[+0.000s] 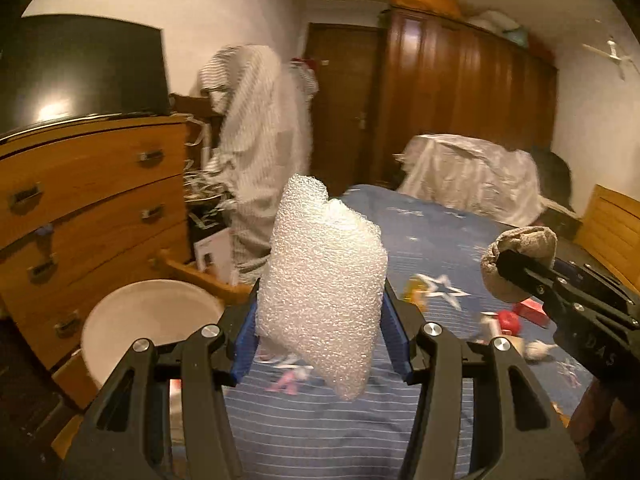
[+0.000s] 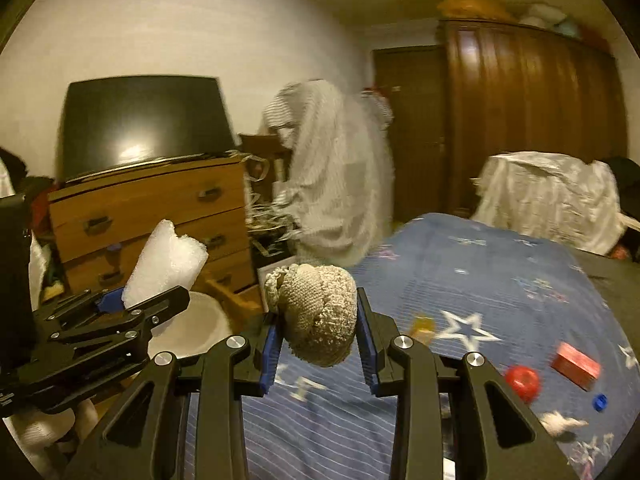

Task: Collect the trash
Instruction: 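Carry the foam block and knitted ball with both tools over the bucket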

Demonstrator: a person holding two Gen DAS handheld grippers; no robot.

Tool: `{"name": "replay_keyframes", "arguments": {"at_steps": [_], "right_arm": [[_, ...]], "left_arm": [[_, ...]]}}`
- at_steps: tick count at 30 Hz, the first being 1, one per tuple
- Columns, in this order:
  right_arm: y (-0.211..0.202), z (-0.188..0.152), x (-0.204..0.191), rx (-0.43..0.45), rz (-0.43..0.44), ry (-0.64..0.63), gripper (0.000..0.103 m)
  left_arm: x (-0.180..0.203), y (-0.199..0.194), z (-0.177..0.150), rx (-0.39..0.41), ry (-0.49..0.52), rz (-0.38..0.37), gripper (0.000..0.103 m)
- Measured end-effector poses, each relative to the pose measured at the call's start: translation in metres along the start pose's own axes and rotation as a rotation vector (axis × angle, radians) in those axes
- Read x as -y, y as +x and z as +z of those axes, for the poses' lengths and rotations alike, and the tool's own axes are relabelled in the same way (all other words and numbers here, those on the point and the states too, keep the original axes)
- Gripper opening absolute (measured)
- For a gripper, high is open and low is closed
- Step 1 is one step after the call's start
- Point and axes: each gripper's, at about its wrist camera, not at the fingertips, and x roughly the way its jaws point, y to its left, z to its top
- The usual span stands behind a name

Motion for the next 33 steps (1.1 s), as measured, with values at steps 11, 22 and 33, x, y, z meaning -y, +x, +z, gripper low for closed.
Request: {"name": "replay_keyframes", "arguments": {"at_steps": [11,22,33], "right_arm": [[0.140,0.046,-0.122,-0.196,0.234,-0.078,0.034],[0.309,0.034,-0.206,-0.604,0.367,-0.168,0.034],[0.379,0.008,-0.223,-0.794,0.362,-0.204,0.035]], "left_arm": [[-0.106,0.012,0.013,-0.074,-0.099,0.140,0.051],[-0.192,0.071,0.009,-0.282,-0.185,0.199,0.051],[-0.237,0.119,-0.019,-0.460,-0.224,0.220,0.051]]}}
